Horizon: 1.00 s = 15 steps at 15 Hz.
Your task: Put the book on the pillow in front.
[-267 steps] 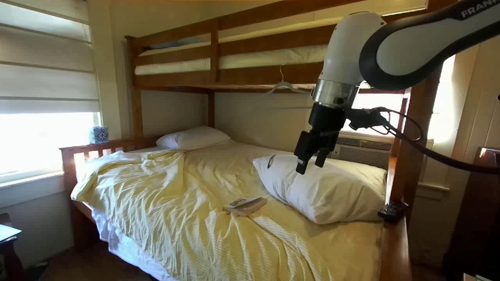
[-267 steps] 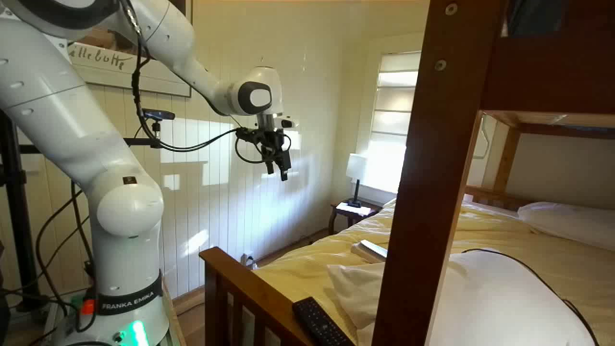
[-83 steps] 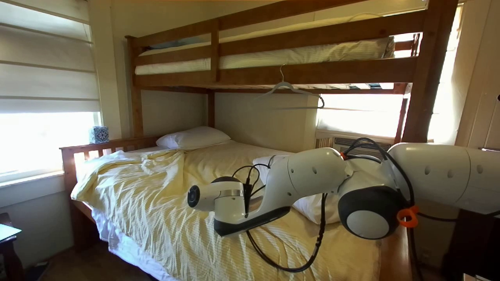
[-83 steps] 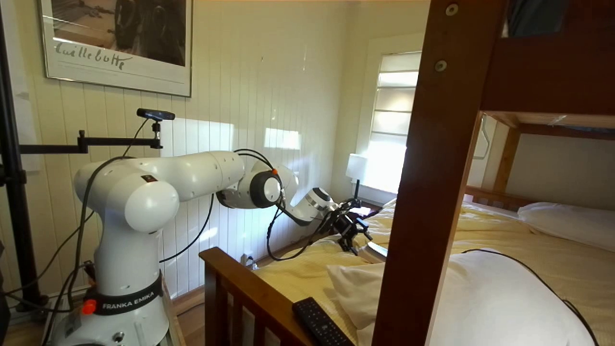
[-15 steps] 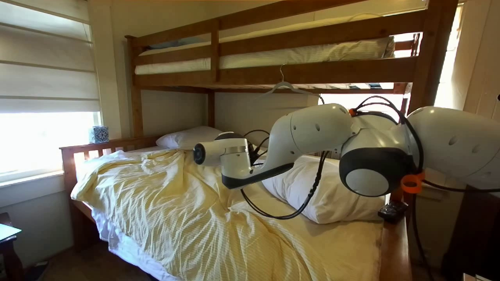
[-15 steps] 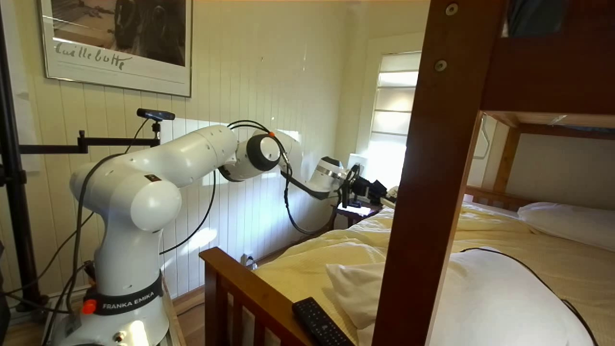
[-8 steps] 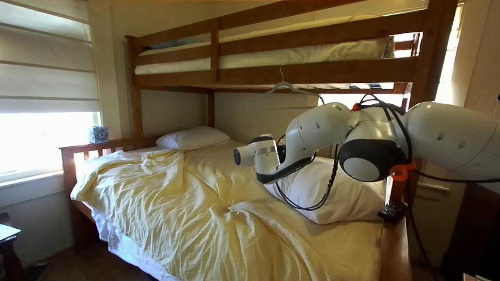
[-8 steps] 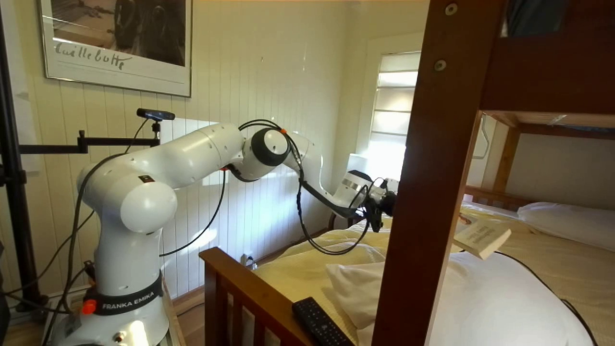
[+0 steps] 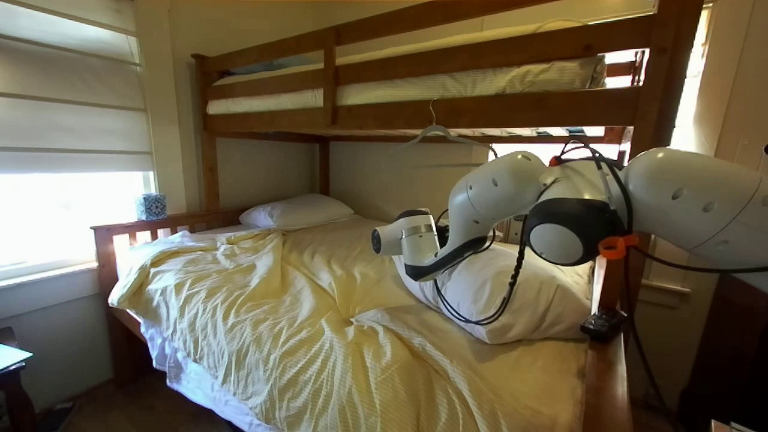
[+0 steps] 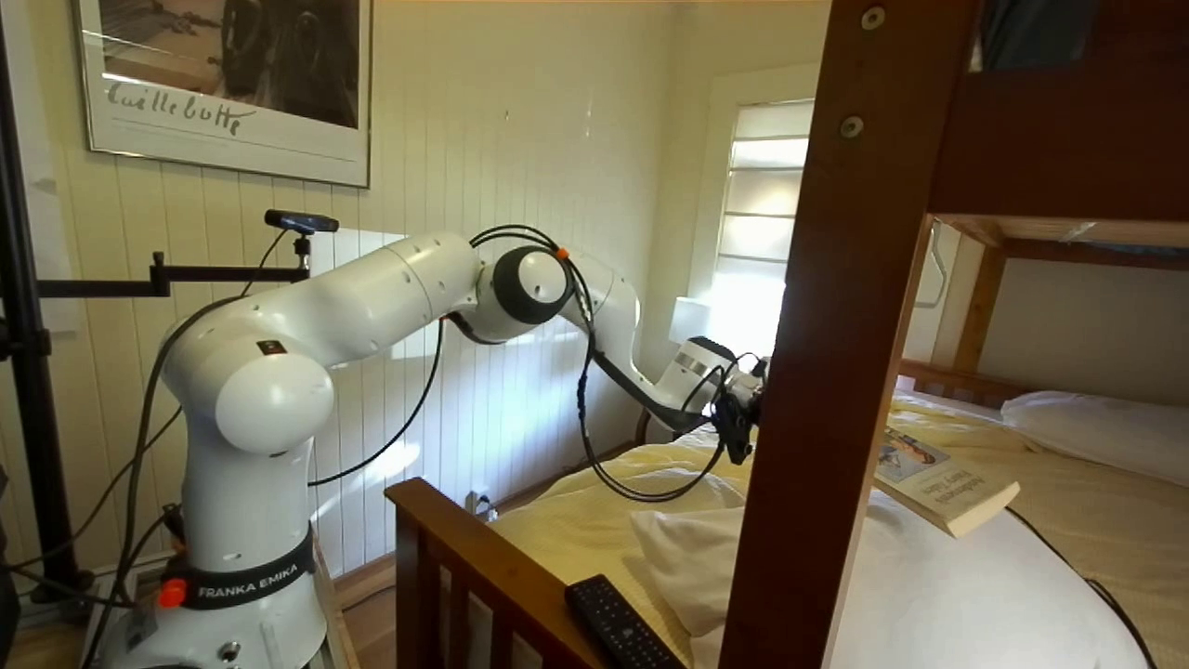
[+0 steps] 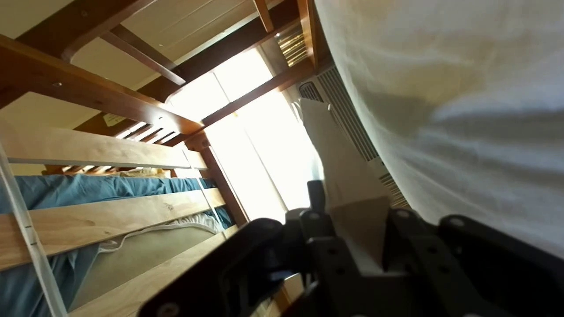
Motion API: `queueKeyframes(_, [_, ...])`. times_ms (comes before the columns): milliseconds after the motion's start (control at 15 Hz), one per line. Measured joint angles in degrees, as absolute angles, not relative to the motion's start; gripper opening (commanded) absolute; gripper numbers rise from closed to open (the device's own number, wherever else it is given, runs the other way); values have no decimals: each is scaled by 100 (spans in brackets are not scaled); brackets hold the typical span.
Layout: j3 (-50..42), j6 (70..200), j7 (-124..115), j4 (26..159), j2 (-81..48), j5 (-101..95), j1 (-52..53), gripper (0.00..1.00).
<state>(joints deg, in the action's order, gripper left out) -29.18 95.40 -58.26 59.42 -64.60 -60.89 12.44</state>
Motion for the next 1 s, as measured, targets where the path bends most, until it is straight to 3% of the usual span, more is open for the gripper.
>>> queueKeyframes(600, [-2266,9621,-4272,5915,-6216,-7017,239,6])
queueKeyframes(667, [-2113,9692,-4180,5924,-6225,-7054,241,49])
queueKeyframes(733, [-1957,9721,-4090,5933,-6229,-7058,253,50])
queueKeyframes(1000, [-1558,9724,-3883,5940,-6228,-7058,297,77])
